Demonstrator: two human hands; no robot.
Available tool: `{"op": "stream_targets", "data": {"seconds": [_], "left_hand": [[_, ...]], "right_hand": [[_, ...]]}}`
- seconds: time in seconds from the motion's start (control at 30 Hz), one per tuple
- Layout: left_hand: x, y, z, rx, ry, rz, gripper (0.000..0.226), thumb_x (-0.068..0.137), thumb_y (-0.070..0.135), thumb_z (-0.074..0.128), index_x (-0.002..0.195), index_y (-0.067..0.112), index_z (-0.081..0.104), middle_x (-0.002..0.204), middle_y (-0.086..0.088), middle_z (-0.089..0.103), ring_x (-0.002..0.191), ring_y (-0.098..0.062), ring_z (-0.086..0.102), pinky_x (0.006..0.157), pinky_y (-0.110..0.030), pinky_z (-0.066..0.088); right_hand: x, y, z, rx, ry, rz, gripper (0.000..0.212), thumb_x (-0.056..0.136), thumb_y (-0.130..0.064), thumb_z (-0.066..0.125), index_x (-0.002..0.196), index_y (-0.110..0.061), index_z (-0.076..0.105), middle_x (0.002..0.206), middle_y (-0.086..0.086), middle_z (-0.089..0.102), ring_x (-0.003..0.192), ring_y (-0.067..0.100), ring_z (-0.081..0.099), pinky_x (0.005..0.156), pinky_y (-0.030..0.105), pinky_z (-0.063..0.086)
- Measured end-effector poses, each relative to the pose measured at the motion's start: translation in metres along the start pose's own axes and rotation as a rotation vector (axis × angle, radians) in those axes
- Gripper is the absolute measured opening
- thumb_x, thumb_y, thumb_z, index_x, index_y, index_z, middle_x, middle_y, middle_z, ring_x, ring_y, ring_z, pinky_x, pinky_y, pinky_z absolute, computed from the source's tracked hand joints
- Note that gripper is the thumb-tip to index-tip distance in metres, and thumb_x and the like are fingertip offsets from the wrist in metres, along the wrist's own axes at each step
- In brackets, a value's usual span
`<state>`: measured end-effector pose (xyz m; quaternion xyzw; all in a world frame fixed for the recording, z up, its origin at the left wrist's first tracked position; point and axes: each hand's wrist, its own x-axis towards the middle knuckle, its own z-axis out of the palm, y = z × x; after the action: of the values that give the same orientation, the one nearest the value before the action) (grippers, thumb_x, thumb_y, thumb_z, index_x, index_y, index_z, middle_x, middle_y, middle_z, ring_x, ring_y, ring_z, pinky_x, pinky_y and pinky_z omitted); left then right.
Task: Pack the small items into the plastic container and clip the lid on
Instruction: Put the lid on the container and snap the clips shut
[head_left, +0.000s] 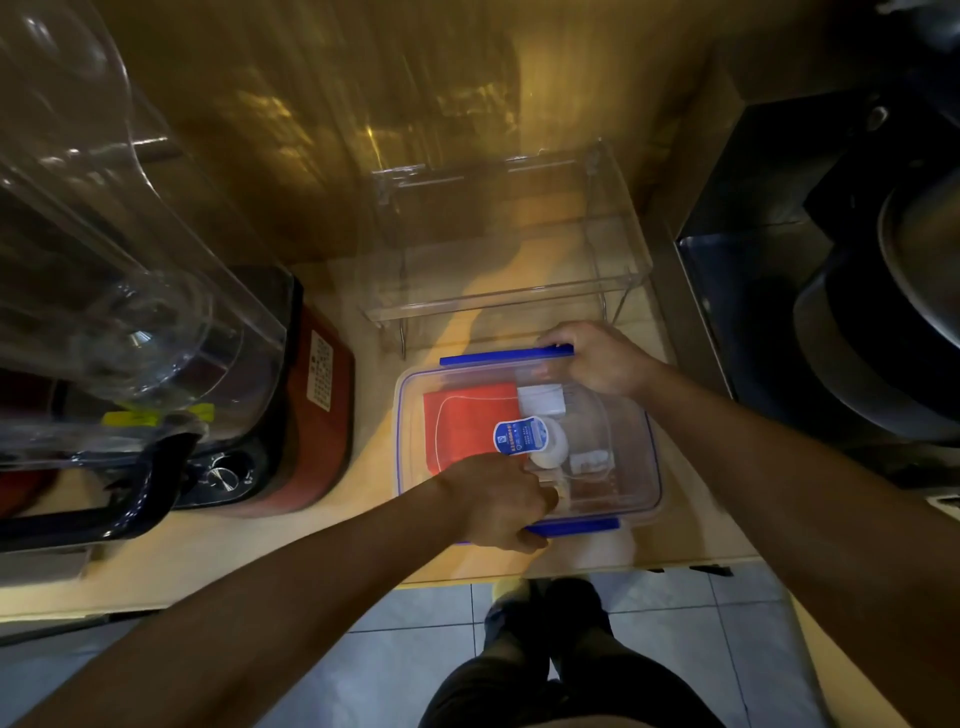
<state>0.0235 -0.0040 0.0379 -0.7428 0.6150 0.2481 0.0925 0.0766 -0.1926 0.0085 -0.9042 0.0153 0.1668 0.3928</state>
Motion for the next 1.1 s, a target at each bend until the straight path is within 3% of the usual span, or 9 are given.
{"op": "stream_targets", "data": {"seconds": [0.17,0.33,0.63,0.8,0.9,1.0,1.1], "left_hand": [[0.002,-0.002,0.004,-0.045,0.034,-0.016,0.040,0.092,0.040,0.052,0.111,0.005,0.055,0.101,-0.017,0.068,0.087,-0.030,0.062,0.073,-0.033,0.045],[0.001,-0.005,0.008,-0.064,0.138,-0.037,0.042,0.090,0.042,0.053,0.114,0.007,0.055,0.102,-0.016,0.068,0.090,-0.030,0.062,0.079,-0.035,0.046],[-0.003,-0.003,0.016,-0.084,0.193,-0.078,0.044,0.090,0.043,0.053,0.119,0.011,0.052,0.108,-0.015,0.067,0.094,-0.029,0.061,0.081,-0.035,0.046],[-0.009,0.003,0.024,-0.146,0.293,-0.185,0.045,0.088,0.045,0.055,0.118,0.012,0.052,0.109,-0.012,0.067,0.095,-0.028,0.062,0.080,-0.034,0.049],[-0.020,0.010,0.039,-0.248,0.439,-0.249,0.040,0.085,0.046,0.058,0.107,0.013,0.057,0.106,-0.009,0.068,0.092,-0.025,0.064,0.078,-0.032,0.051],[-0.033,0.016,0.056,-0.290,0.674,-0.424,0.023,0.084,0.036,0.060,0.090,0.014,0.061,0.093,-0.007,0.070,0.082,-0.024,0.065,0.074,-0.031,0.049],[-0.042,0.012,0.073,-0.367,0.874,-0.892,0.026,0.088,0.032,0.051,0.097,0.010,0.061,0.100,-0.013,0.066,0.091,-0.033,0.061,0.081,-0.040,0.045]], "right_hand": [[0.013,-0.013,0.008,-0.242,-0.160,-0.038,0.041,0.087,-0.048,0.054,0.124,-0.031,0.055,0.129,-0.004,0.058,0.118,0.021,0.053,0.100,0.037,0.040],[0.024,-0.032,0.036,-0.279,-0.083,-0.118,0.043,0.093,-0.041,0.048,0.135,-0.032,0.045,0.137,-0.005,0.054,0.123,0.022,0.048,0.101,0.041,0.025],[0.024,-0.033,0.037,-0.215,-0.053,-0.114,0.038,0.093,-0.035,0.051,0.131,-0.029,0.051,0.133,-0.004,0.057,0.124,0.022,0.048,0.105,0.042,0.022],[0.014,-0.029,0.036,-0.396,-0.024,-0.182,0.044,0.096,-0.042,0.039,0.139,-0.034,0.038,0.145,-0.003,0.047,0.130,0.021,0.041,0.096,0.040,0.021],[-0.004,-0.012,0.034,-0.505,0.050,-0.125,0.050,0.096,-0.047,0.035,0.143,-0.031,0.030,0.151,-0.002,0.037,0.136,0.020,0.032,0.104,0.041,0.019],[-0.030,0.013,0.027,-0.461,0.259,0.011,0.050,0.095,-0.044,0.038,0.141,-0.025,0.034,0.149,0.002,0.038,0.136,0.020,0.032,0.108,0.040,0.019],[-0.059,0.032,0.024,-0.158,0.365,0.208,0.045,0.094,-0.042,0.043,0.135,-0.023,0.041,0.139,0.008,0.048,0.126,0.027,0.046,0.103,0.049,0.035]]}}
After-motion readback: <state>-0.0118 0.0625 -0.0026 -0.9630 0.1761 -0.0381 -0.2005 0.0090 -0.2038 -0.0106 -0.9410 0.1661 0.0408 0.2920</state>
